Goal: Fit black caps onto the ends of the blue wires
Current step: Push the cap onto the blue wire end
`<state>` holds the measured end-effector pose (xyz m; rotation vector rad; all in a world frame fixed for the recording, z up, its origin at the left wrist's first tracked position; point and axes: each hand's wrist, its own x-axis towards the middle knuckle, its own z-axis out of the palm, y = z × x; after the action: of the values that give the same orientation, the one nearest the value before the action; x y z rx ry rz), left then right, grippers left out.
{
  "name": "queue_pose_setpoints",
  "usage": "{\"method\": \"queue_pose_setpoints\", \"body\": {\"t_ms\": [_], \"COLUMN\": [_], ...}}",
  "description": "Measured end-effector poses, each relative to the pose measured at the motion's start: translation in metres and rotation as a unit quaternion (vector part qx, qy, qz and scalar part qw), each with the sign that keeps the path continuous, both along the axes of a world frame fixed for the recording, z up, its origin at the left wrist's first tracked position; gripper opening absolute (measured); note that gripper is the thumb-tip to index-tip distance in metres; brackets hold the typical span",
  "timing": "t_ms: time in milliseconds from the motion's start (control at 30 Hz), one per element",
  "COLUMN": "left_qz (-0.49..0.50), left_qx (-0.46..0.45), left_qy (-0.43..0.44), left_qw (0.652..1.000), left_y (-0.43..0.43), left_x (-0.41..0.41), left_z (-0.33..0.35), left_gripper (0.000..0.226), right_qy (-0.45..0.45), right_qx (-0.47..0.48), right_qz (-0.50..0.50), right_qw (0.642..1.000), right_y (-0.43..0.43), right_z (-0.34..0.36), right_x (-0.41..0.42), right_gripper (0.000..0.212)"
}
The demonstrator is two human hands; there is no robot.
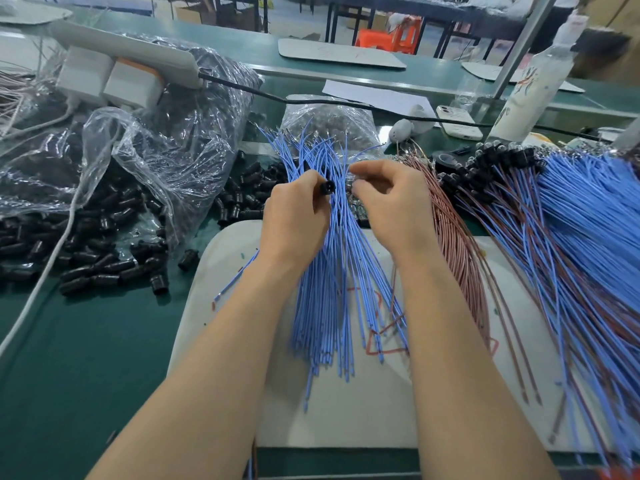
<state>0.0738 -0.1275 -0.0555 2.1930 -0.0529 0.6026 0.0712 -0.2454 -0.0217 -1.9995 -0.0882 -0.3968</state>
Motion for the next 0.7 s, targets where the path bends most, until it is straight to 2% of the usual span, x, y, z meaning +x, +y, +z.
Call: {"method": "queue_pose_setpoints", "body": {"t_ms": [200, 367, 700], "left_qz": [-0.011, -0.016, -0.006], "left_qx": [-0.034, -0.042, -0.014], "left_qy": [-0.024, -0.03, -0.042], "left_qw": [0.999, 0.999, 0.999], "left_y": [0.0055, 0.0056, 0.0046], "left_x": [0.0032, 0.0043, 0.0013], "left_z": [-0.0028, -0.0037, -0.0008], "left_gripper": [0.005, 0.007, 0.009], "right_qy": [-0.022, -0.022, -0.046], "right_qx": [0.035, 0.041, -0.022], "right_qz": [0.036, 0.08, 0.075], "right_qw": [0.998, 0.996, 0.996], "right_y": [-0.0041, -0.0081, -0.008], "right_z": [0.002, 0.0062, 0.0085], "right_x": [-0.0013, -0.0033, -0.0073], "right_gripper": [0.012, 0.015, 0.005]}}
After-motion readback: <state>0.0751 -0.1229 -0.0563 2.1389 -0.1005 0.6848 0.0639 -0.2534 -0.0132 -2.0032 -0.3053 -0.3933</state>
